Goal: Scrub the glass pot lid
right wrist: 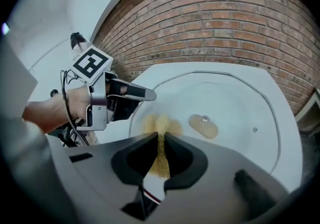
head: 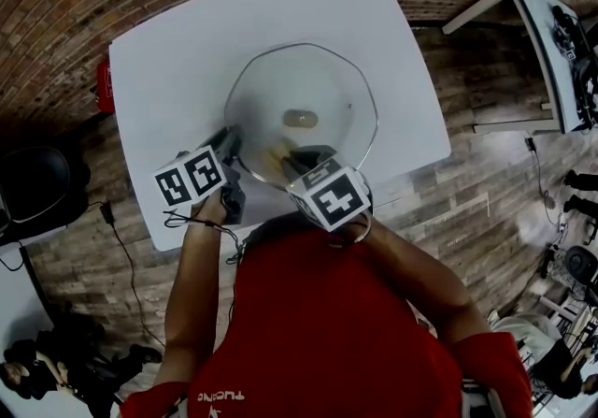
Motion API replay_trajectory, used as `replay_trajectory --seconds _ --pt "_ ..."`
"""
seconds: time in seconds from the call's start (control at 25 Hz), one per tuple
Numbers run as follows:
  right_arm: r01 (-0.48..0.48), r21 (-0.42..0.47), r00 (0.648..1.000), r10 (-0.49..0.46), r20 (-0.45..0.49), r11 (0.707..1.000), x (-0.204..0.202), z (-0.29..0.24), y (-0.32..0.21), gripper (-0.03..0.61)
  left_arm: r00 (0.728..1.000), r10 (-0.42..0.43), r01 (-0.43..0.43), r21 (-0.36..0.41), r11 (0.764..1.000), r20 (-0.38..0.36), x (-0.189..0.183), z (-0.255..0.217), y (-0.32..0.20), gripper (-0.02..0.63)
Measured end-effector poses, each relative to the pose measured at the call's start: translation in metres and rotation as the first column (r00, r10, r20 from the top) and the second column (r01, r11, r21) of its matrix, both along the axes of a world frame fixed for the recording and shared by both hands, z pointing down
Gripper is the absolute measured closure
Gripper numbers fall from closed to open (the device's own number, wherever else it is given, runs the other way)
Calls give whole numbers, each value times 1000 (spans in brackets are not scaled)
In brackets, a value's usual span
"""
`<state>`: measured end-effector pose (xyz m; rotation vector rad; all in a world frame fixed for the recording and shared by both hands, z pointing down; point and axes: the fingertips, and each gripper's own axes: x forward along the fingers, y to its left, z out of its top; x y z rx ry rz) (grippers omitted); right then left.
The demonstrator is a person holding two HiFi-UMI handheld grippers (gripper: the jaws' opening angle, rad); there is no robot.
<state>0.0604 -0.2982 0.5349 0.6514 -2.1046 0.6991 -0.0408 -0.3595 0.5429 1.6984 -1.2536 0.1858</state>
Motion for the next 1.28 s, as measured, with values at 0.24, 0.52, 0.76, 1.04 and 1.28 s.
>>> replay_trajectory --seconds 0.24,0.52,0.76,1.04,1.28 --pt "-73 55 993 78 -92 996 56 -1 -17 525 1000 -1 1 1 1000 0 -2 0 -2 520" --pt "-189 58 975 195 -106 980 102 -6 -30 525 1000 2 -2 1 1000 -4 0 -1 0 520" --pt "-202 99 979 205 -17 974 76 -18 -52 525 1000 5 -5 4 1000 0 1 0 -2 520" --pt "-234 129 971 238 -10 964 41 -7 -98 525 1000 8 -8 7 1000 10 2 -2 0 520" --pt "-231 129 969 239 -58 965 34 4 -111 525 1000 10 -11 7 1000 22 0 -2 -2 518"
